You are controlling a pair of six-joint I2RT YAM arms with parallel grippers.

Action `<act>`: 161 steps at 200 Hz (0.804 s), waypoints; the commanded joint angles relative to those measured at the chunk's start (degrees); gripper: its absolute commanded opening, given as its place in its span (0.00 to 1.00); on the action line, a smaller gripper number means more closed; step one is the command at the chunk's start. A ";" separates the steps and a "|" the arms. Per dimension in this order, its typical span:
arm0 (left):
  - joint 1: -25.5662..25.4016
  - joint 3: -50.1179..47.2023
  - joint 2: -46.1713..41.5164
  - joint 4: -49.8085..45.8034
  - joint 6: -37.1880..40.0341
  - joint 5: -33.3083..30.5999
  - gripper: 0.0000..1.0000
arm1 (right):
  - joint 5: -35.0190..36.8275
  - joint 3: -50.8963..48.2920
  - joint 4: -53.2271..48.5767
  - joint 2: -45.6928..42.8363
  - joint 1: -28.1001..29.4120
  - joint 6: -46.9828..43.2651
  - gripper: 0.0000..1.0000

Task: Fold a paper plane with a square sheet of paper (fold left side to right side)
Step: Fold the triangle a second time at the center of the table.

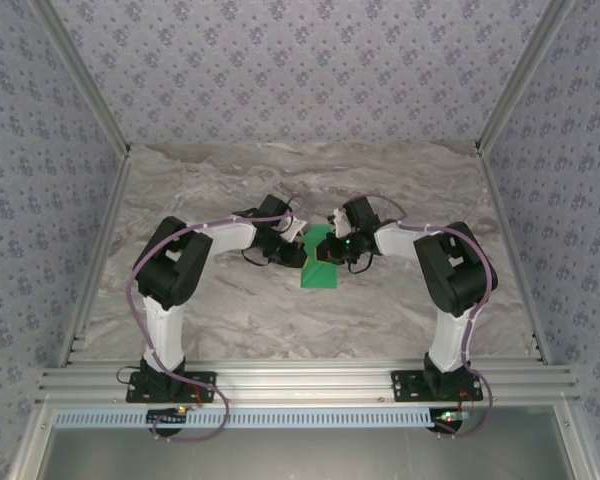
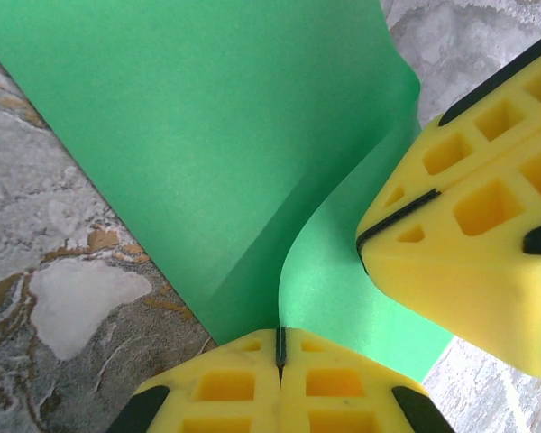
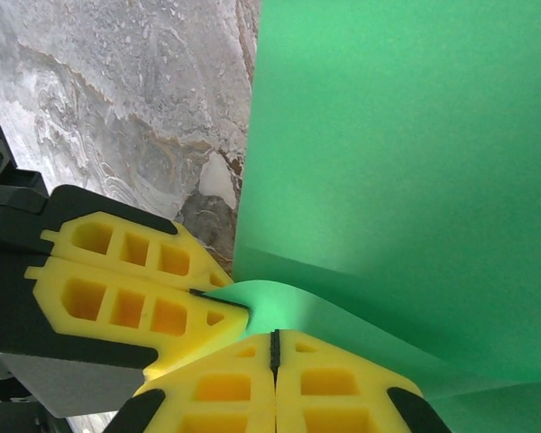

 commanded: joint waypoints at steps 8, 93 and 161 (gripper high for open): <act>0.10 1.18 1.34 -1.81 1.01 -1.69 0.01 | 1.49 0.98 -2.51 1.15 0.26 -1.79 0.04; 0.09 1.34 1.48 -1.67 0.52 -1.69 0.01 | 4.30 0.55 -5.04 1.68 0.32 -3.50 0.04; 0.09 0.83 -0.64 -0.89 -0.94 -2.23 0.09 | 6.56 -0.69 -6.87 2.71 0.26 -3.89 0.04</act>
